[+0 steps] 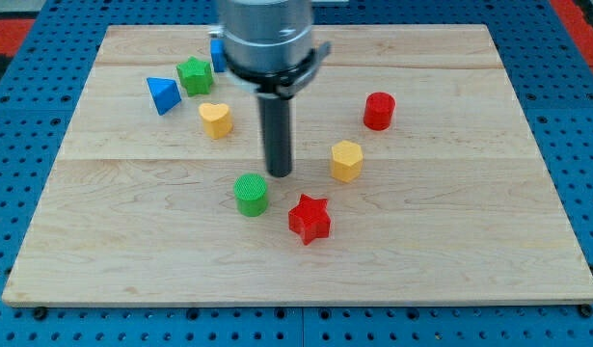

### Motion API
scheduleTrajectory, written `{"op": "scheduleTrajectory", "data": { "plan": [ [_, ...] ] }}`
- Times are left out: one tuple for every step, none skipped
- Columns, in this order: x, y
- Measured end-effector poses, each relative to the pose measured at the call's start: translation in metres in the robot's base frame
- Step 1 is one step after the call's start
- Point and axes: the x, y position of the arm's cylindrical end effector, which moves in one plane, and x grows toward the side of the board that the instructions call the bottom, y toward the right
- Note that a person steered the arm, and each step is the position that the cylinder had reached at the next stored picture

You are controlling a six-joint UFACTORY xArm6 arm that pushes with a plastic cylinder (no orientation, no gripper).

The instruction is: Push the red star slightly towards the bottom center of the board

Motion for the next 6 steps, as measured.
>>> {"op": "scheduleTrajectory", "data": {
  "plan": [
    [-0.002,0.047],
    [0.011,0.080],
    [0.010,0.074],
    [0.037,0.043],
    [0.057,0.034],
    [0.051,-0.001]
  ]
}}
